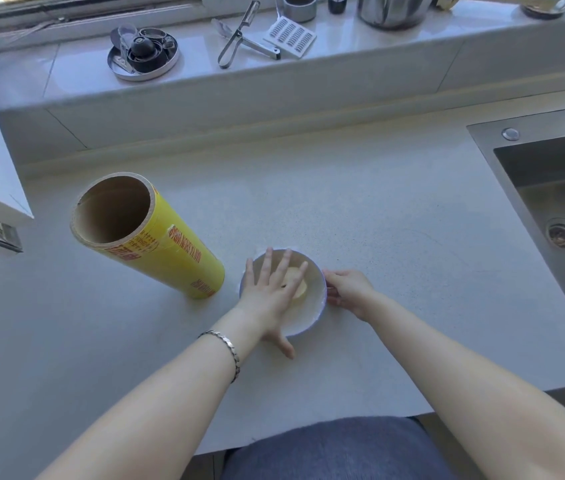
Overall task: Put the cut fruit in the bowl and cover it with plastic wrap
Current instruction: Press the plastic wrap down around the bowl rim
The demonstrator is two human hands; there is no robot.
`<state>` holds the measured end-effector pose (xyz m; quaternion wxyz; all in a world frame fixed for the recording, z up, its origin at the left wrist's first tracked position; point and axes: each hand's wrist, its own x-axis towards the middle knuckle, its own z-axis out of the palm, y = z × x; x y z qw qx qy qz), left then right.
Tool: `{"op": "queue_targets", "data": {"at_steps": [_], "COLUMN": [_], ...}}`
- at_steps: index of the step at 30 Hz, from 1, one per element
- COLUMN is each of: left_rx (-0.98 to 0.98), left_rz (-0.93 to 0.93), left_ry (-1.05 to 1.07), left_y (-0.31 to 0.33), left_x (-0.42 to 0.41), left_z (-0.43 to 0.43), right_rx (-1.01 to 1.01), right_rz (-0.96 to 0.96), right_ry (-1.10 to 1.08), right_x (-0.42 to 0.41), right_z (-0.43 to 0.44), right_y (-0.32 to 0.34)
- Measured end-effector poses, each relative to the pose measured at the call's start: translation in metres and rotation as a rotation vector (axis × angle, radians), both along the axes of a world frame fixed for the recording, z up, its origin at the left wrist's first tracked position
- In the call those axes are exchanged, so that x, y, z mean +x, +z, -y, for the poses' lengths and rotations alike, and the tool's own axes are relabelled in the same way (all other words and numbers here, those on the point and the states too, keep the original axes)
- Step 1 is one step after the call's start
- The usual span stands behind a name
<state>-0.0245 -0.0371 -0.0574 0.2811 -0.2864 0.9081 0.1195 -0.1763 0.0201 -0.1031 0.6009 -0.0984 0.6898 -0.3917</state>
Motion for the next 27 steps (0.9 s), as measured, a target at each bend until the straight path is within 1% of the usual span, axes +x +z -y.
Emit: {"op": "queue_targets", "data": {"at_steps": [2, 6, 9, 12, 13, 15, 17, 20, 25, 27], "left_rx": [-0.014, 0.024, 0.016, 0.015, 0.019, 0.015, 0.008, -0.006, 0.002, 0.010], "left_rz": [-0.032, -0.076, -0.042, -0.018, -0.015, -0.010, -0.008, -0.013, -0.031, -0.043], "left_ry": [-0.043, -0.005, 0.010, 0.053, 0.067, 0.084, 0.090, 0.094, 0.136, 0.155], "left_y": [-0.001, 0.002, 0.002, 0.000, 0.000, 0.000, -0.002, -0.003, -0.005, -0.006], "left_x": [-0.002, -0.009, -0.013, -0.018, -0.019, -0.020, -0.021, -0.020, -0.021, -0.021], "left_z": [0.001, 0.009, 0.012, 0.013, 0.013, 0.013, 0.014, 0.013, 0.012, 0.011], "right_rx": [-0.028, -0.059, -0.050, -0.024, -0.027, -0.087, -0.142, -0.152, -0.172, -0.176], "right_rz": [-0.075, -0.280, -0.291, -0.262, -0.284, -0.415, -0.499, -0.585, -0.669, -0.677], "right_ry": [-0.007, -0.084, -0.127, -0.144, -0.111, 0.042, 0.190, 0.311, 0.255, 0.202], "right_x": [0.001, 0.004, 0.005, 0.002, 0.001, -0.004, -0.011, -0.023, -0.024, -0.018], "right_z": [0.002, 0.000, -0.001, 0.002, 0.003, 0.001, -0.003, -0.007, -0.008, -0.008], "right_y": [0.002, 0.001, -0.001, 0.003, 0.005, 0.011, 0.019, 0.020, 0.004, -0.003]}}
